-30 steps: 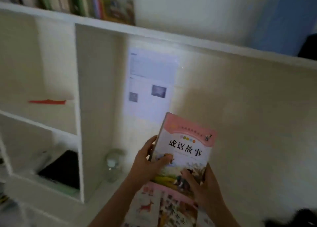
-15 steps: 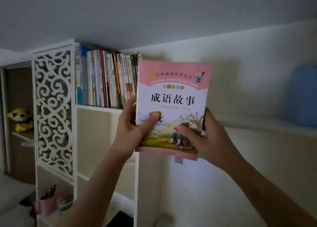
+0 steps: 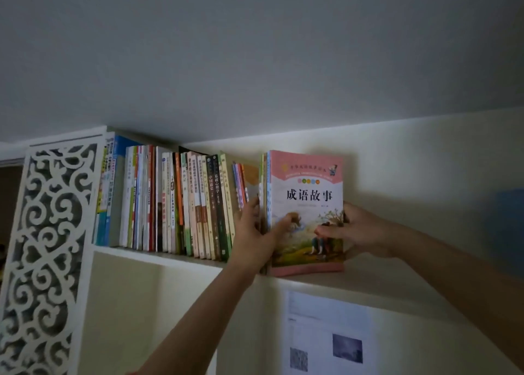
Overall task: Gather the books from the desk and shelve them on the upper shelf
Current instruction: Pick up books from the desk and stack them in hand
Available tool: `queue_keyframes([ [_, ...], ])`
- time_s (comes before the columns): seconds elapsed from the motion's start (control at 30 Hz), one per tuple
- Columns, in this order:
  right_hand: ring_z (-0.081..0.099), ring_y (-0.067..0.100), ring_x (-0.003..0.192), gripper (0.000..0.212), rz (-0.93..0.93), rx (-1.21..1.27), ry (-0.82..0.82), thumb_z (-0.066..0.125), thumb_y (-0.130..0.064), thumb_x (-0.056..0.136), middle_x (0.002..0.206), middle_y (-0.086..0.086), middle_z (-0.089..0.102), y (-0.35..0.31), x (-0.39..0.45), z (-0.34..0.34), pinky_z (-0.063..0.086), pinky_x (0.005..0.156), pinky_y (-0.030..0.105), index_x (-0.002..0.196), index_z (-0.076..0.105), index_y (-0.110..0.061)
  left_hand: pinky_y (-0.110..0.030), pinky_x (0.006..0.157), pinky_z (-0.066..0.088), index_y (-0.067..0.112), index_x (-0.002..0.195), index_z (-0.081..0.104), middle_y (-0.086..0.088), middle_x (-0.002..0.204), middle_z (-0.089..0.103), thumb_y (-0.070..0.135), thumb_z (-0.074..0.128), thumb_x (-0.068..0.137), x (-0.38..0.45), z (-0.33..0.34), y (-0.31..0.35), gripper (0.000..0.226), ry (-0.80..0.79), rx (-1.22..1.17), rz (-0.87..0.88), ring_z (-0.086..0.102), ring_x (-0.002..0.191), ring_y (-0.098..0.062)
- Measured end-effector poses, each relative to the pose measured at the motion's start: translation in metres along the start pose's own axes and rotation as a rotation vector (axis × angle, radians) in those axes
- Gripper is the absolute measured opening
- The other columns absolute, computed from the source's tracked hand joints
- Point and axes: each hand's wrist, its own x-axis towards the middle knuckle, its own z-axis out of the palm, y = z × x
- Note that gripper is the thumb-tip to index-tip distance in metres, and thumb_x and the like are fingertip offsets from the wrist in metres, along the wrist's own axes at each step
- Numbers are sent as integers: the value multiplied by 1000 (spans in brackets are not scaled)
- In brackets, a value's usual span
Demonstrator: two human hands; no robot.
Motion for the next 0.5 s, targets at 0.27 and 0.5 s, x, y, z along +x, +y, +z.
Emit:
queue_keyframes([
  [0.27, 66, 21, 108, 42, 16, 43, -173, 66, -12, 89, 124, -1, 66, 1, 49, 8, 52, 92, 55, 123, 52, -31, -32, 106, 44, 32, 144, 34, 3, 131, 41, 18, 77, 78, 6, -37, -13, 81, -45, 506, 181, 46, 121, -12],
  [0.5, 59, 10, 111, 77, -232, -538, 62, 77, -34, 78, 126, -10, 58, -15, 44, 50, 46, 92, 22, 142, 34, -31, -21, 114, 18, 21, 148, 30, 5, 153, 26, 36, 70, 82, 1, -41, -34, 79, -22, 820, 367, 21, 140, -12],
])
